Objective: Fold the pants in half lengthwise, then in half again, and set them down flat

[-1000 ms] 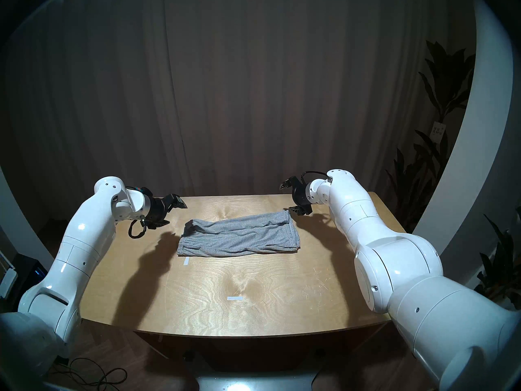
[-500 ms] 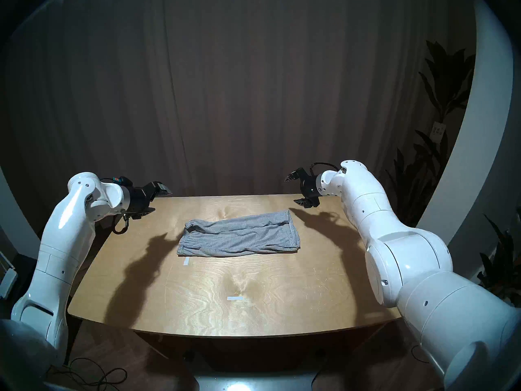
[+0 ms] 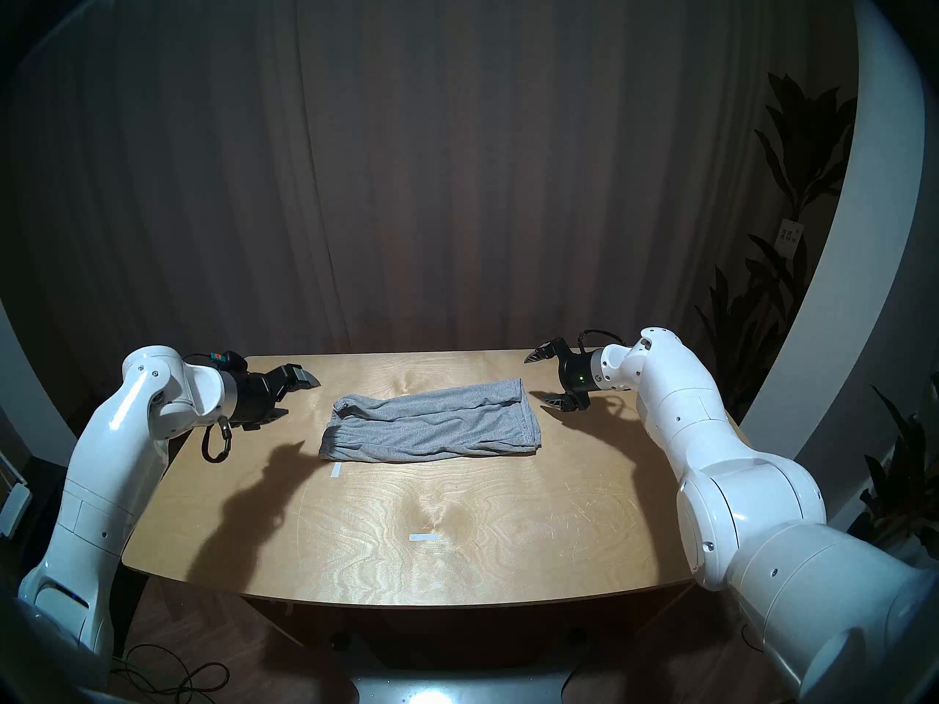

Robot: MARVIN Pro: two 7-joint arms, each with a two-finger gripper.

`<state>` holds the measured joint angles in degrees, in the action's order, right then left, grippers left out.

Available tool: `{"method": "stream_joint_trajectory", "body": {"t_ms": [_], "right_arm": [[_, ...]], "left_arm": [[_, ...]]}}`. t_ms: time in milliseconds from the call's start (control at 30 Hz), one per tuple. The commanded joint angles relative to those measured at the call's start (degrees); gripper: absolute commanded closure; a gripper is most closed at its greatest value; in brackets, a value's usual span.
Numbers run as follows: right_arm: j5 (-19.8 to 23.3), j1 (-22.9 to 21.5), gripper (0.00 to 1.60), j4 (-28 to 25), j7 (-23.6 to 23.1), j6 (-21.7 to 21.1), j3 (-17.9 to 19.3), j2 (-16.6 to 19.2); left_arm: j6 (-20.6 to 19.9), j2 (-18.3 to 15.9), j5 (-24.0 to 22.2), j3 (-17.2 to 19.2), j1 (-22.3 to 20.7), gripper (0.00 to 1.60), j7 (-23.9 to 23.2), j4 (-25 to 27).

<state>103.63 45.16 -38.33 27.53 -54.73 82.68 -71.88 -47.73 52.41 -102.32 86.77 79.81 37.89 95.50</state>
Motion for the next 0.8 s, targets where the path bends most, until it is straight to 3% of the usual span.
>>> {"method": "stream_joint_trajectory", "body": {"t_ms": [0,367,767], "right_arm": [[2.99,3.02,0.00,-4.98,-1.68,-0.27,1.74,1.89],[6.58,8.24,0.00,-11.16,-3.29,-0.27,3.12,1.71],[10.21,12.98,0.00,-19.35,-4.90,-0.27,4.96,3.37]], "left_arm": [[0.80,-0.24,-1.86,2.75,4.23,0.00,-1.38,2.72],[5.03,3.26,-4.43,5.99,11.04,0.00,-3.67,4.95],[13.76,10.00,-5.48,8.57,17.44,0.00,-6.96,7.19]]}}
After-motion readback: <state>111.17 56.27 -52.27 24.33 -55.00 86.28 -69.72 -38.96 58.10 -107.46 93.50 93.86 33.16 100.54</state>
